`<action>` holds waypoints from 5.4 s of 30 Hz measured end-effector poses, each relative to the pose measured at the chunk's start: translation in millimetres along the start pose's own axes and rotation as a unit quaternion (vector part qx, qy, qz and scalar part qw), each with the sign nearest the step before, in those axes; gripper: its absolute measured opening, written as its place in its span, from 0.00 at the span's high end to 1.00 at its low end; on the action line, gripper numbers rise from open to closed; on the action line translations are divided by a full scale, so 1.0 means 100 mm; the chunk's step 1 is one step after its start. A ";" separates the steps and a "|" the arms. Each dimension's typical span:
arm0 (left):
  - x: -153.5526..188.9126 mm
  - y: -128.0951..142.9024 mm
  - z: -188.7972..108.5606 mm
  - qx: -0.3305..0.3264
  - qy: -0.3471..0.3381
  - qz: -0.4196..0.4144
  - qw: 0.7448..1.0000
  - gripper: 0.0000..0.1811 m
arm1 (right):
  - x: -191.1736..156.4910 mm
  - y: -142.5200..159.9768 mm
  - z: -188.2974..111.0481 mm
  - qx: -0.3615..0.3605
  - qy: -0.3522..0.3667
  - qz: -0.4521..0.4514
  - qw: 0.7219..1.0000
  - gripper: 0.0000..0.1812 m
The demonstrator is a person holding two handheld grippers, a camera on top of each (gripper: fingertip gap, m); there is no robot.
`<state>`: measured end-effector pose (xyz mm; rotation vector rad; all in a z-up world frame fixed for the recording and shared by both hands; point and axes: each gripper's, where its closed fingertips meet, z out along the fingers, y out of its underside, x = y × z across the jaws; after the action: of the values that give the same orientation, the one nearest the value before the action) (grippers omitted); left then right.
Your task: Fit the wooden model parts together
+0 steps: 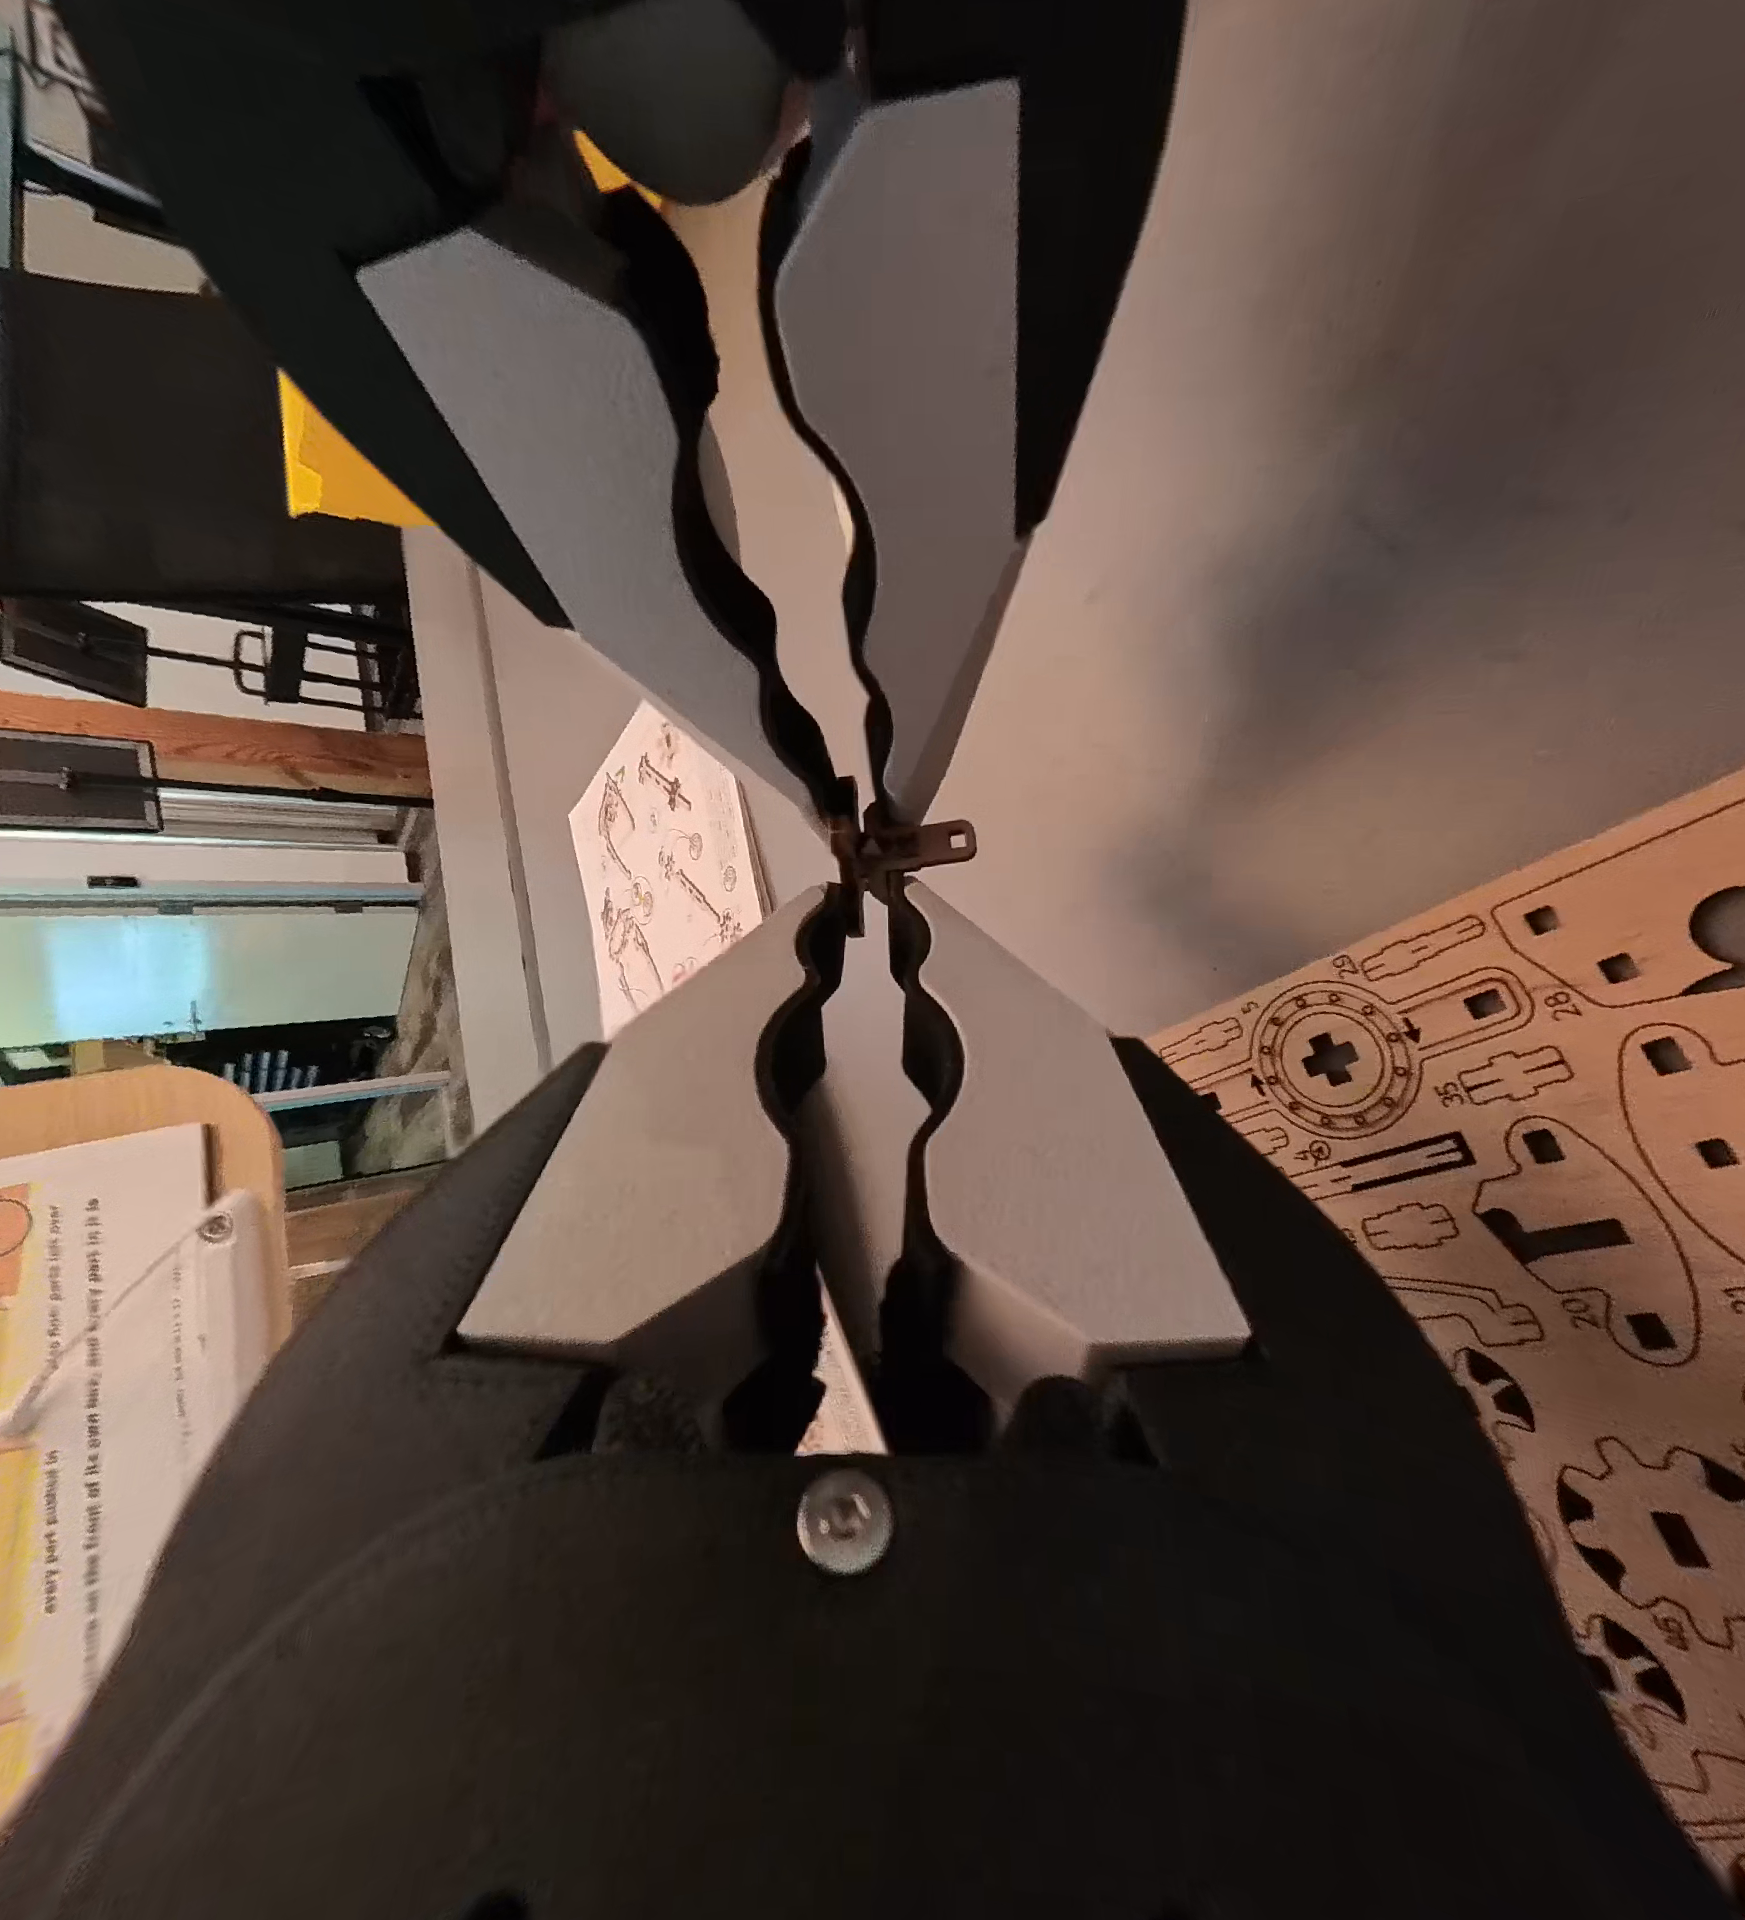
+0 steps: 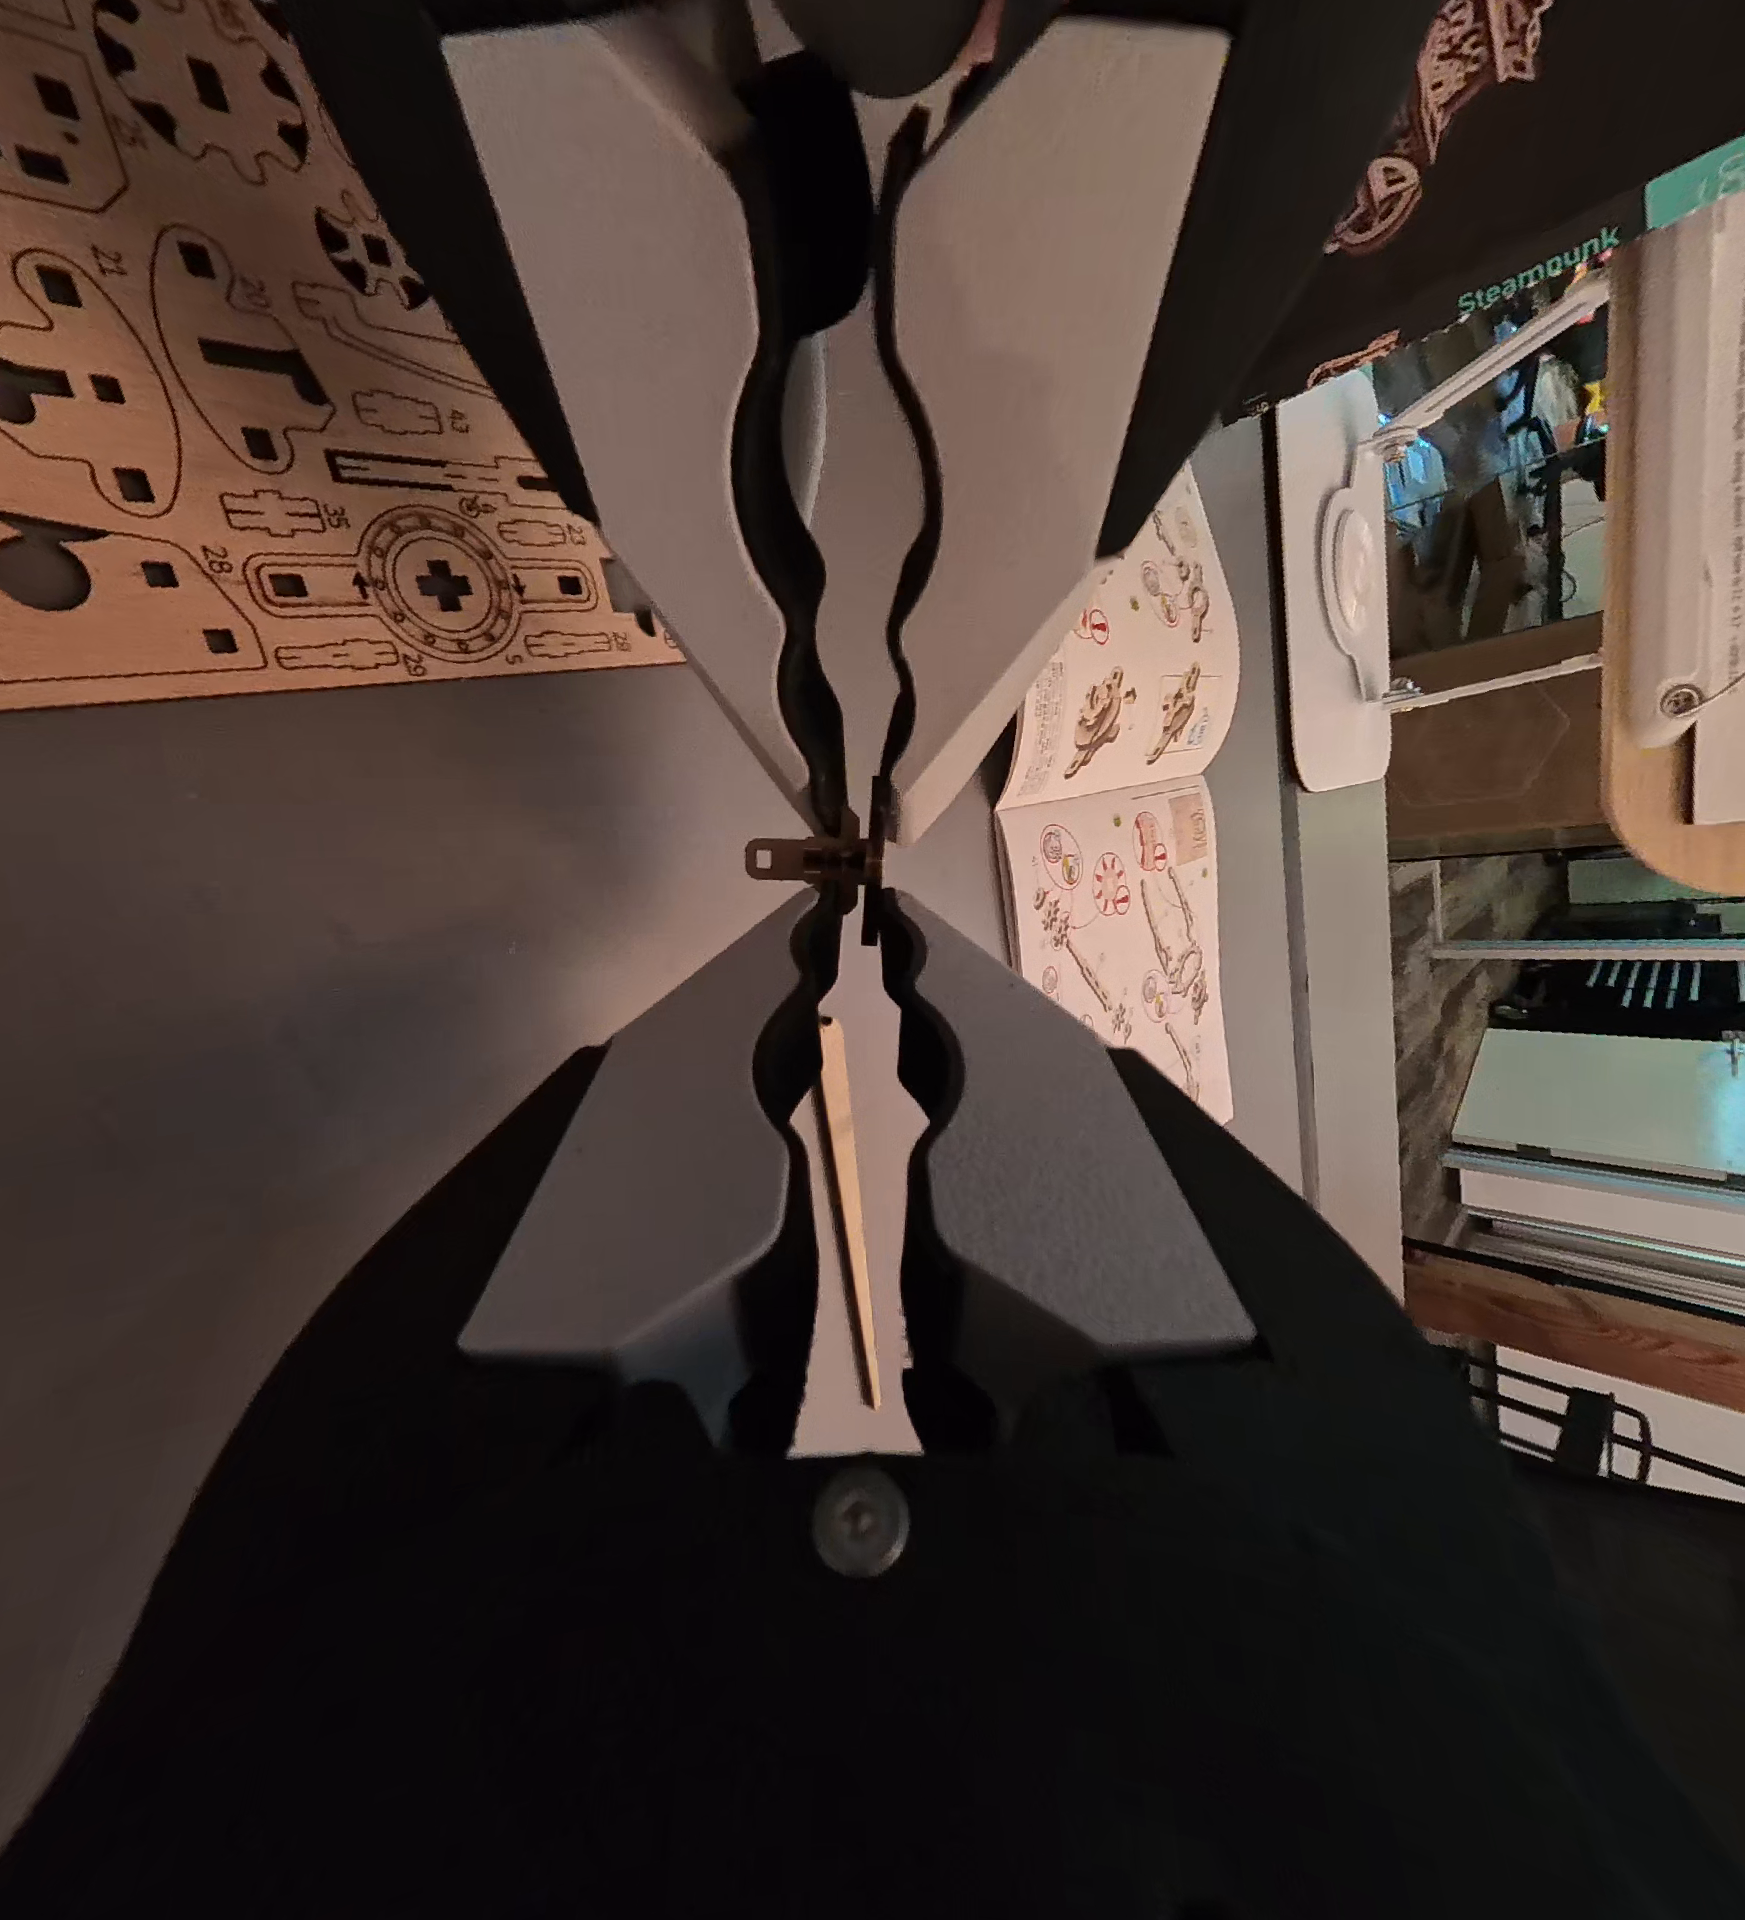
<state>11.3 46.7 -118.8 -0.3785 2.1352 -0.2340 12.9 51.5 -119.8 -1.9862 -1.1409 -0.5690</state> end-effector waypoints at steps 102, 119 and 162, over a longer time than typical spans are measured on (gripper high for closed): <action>-0.43 -0.25 -0.33 0.108 -0.186 0.068 0.974 0.97 | 0.34 -0.28 -0.39 0.184 0.123 -0.098 0.970 0.91; -0.34 -0.02 -0.15 0.070 -0.050 -0.102 0.991 0.97 | 0.29 -0.26 -0.28 0.180 0.046 0.019 0.982 0.89; -0.46 -0.42 -0.57 0.261 -0.006 -0.182 0.948 0.96 | 0.39 -0.50 -0.77 0.381 -0.061 0.145 0.911 0.97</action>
<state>-4.4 25.0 -38.4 -0.4511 1.8834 -0.9822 -11.6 26.8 -26.7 -1.4600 -0.9152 0.1576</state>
